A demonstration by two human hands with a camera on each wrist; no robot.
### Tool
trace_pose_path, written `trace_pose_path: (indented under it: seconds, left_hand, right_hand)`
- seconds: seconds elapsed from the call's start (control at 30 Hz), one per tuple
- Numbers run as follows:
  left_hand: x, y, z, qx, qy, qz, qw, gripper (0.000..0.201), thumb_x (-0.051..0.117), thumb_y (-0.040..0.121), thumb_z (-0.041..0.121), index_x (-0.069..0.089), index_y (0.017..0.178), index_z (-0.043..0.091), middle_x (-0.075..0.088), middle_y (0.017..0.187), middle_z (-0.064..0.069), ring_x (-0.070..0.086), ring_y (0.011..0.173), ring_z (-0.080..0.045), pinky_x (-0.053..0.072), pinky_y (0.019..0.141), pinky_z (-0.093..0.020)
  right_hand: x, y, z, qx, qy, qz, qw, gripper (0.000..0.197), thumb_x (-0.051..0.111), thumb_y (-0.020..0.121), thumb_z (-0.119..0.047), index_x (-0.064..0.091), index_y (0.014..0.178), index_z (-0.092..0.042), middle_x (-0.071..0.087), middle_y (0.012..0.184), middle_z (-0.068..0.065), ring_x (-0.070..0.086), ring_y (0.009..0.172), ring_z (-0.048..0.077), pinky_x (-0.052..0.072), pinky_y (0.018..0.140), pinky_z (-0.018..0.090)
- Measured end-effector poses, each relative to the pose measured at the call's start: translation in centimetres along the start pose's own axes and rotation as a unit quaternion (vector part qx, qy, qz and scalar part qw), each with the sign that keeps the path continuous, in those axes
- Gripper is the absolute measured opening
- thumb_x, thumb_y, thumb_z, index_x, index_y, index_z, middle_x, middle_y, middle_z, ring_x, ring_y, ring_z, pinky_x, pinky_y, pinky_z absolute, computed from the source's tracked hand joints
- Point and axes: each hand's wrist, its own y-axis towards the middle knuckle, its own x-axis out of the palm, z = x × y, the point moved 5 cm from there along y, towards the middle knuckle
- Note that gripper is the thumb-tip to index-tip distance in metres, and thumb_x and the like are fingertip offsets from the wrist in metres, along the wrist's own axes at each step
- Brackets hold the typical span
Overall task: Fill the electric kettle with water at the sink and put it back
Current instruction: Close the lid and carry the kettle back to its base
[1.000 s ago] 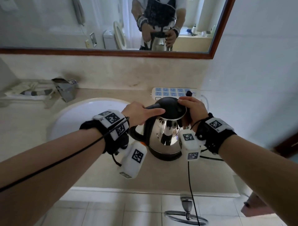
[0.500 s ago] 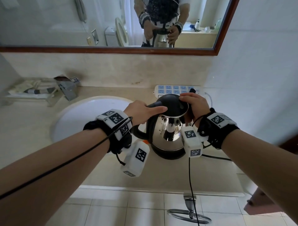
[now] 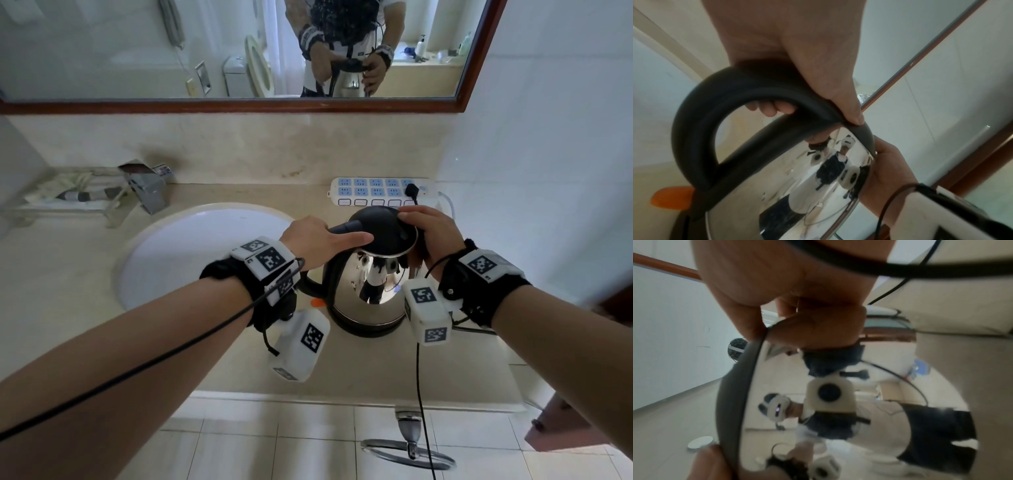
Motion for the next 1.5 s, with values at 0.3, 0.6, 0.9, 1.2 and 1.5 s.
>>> trace_pose_path:
  seconds: [0.3, 0.6, 0.9, 1.2, 1.5]
  left_hand:
    - [0.1, -0.2, -0.1, 0.011, -0.001, 0.046, 0.999, 0.052, 0.057, 0.072, 0.071, 0.048, 0.069, 0.02, 0.053, 0.069, 0.003, 0.05, 0.063, -0.012, 0.039, 0.059, -0.025]
    - [-0.5, -1.2, 0.0, 0.033, -0.033, 0.058, 0.997, 0.046, 0.055, 0.08, 0.062, 0.049, 0.088, 0.017, 0.054, 0.077, 0.003, 0.052, 0.069, -0.015, 0.042, 0.064, -0.027]
    - [-2.9, -3.3, -2.4, 0.078, -0.005, 0.098, 0.992, 0.037, 0.048, 0.088, 0.049, 0.051, 0.097, 0.014, 0.057, 0.101, -0.004, 0.054, 0.086, -0.021, 0.048, 0.079, -0.035]
    - [-3.8, -5.0, -7.4, 0.081, -0.03, 0.045, 0.995, 0.051, 0.043, 0.092, 0.051, 0.048, 0.123, 0.011, 0.057, 0.122, -0.01, 0.056, 0.106, -0.026, 0.046, 0.091, -0.038]
    - [-3.5, -5.5, -10.4, 0.077, -0.009, 0.007, 0.997, 0.056, 0.041, 0.092, 0.053, 0.044, 0.128, 0.01, 0.049, 0.127, -0.011, 0.053, 0.108, -0.025, 0.043, 0.096, -0.037]
  right_hand:
    - [0.0, -0.4, -0.2, -0.035, -0.034, -0.008, 0.999, 0.007, 0.063, 0.074, -0.03, 0.067, 0.08, -0.03, 0.064, 0.115, 0.016, 0.06, 0.11, 0.035, 0.047, 0.099, 0.052]
    - [0.6, -2.4, -2.9, -0.123, -0.306, -0.002, 0.944, 0.029, 0.05, 0.091, -0.025, 0.057, 0.116, -0.013, 0.058, 0.109, 0.001, 0.056, 0.085, 0.015, 0.043, 0.068, 0.016]
    - [5.6, -10.1, -4.8, -0.348, -0.45, 0.052, 0.821, 0.03, 0.043, 0.08, -0.019, 0.065, 0.096, -0.005, 0.067, 0.105, 0.01, 0.055, 0.106, 0.028, 0.037, 0.094, 0.029]
    - [14.7, -14.1, 4.2, -0.247, -0.616, -0.198, 0.721, 0.038, 0.038, 0.087, -0.021, 0.06, 0.117, -0.013, 0.062, 0.121, 0.003, 0.056, 0.114, 0.024, 0.048, 0.094, 0.037]
    - [16.7, -12.3, 9.6, -0.055, -0.698, -0.207, 0.683, 0.063, 0.04, 0.091, -0.025, 0.018, 0.147, -0.007, 0.0, 0.16, 0.01, 0.0, 0.148, 0.024, 0.017, 0.118, 0.038]
